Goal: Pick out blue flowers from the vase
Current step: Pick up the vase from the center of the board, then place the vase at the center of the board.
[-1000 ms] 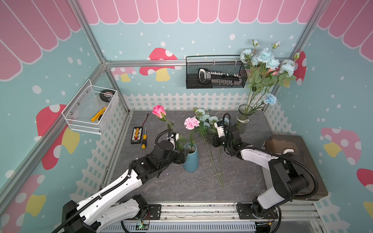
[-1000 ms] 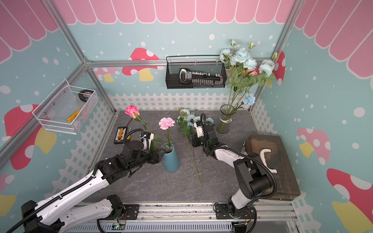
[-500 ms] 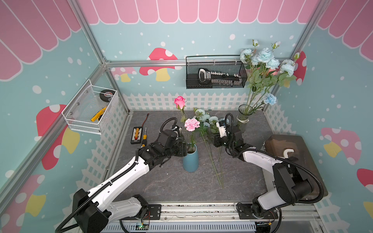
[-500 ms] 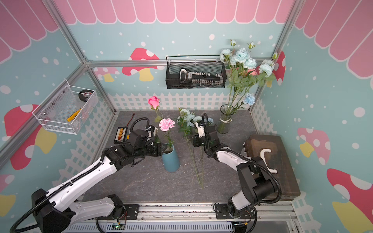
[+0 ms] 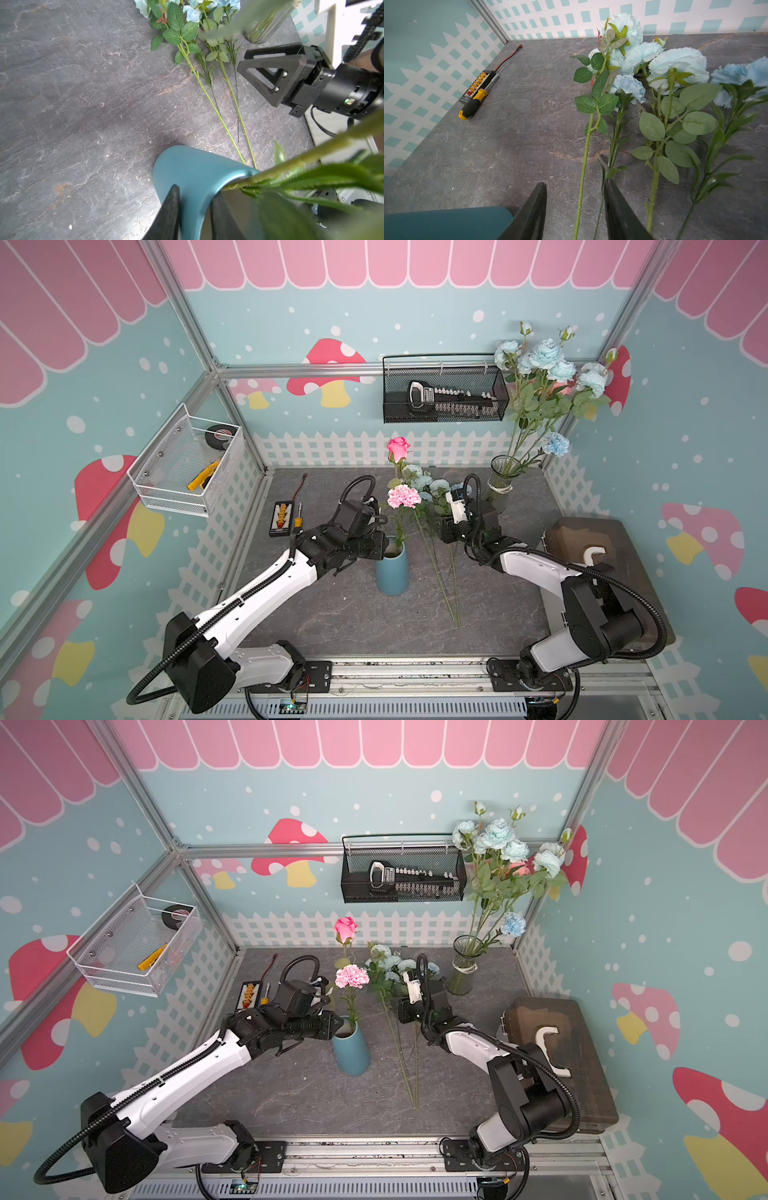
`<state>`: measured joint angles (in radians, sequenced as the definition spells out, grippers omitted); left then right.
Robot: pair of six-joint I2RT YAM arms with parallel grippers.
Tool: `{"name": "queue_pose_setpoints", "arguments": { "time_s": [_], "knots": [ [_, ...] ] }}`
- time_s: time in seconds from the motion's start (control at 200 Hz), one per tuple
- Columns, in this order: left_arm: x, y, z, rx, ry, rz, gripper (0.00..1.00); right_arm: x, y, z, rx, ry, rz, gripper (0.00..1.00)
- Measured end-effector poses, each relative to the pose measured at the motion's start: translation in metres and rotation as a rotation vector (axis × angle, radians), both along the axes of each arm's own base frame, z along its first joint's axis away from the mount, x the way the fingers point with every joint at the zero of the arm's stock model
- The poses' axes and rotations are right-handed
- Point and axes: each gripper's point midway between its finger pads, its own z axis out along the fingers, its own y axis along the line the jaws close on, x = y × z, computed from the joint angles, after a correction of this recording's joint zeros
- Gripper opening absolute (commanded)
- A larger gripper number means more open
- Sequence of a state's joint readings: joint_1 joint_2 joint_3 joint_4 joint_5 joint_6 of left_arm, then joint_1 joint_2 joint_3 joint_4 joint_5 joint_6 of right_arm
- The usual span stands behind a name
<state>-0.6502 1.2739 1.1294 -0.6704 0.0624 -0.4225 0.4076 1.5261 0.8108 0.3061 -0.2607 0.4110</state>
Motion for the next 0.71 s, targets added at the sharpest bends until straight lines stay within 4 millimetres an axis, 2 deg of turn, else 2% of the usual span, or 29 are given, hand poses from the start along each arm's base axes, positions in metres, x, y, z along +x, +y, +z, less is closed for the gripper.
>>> {"name": "queue_pose_setpoints", "arguments": {
  "time_s": [0.18, 0.295, 0.43, 0.6, 0.705],
  "knots": [
    [0.003, 0.011, 0.001, 0.052, -0.01, 0.015, 0.0, 0.0, 0.0, 0.0, -0.001, 0.0, -0.002, 0.45],
    [0.007, 0.019, 0.001, 0.065, -0.01, 0.03, 0.0, 0.0, -0.001, 0.002, -0.001, -0.006, -0.006, 0.45],
    [0.018, 0.04, -0.001, 0.091, 0.019, 0.079, 0.0, -0.003, -0.004, 0.007, -0.003, -0.021, -0.01, 0.45],
    [0.046, 0.07, 0.001, 0.147, 0.072, 0.143, 0.0, -0.004, -0.006, 0.01, -0.004, -0.032, -0.015, 0.45],
    [0.073, 0.101, 0.01, 0.183, 0.074, 0.219, 0.0, -0.004, -0.007, 0.008, -0.009, -0.031, -0.018, 0.45]
  ]
}}
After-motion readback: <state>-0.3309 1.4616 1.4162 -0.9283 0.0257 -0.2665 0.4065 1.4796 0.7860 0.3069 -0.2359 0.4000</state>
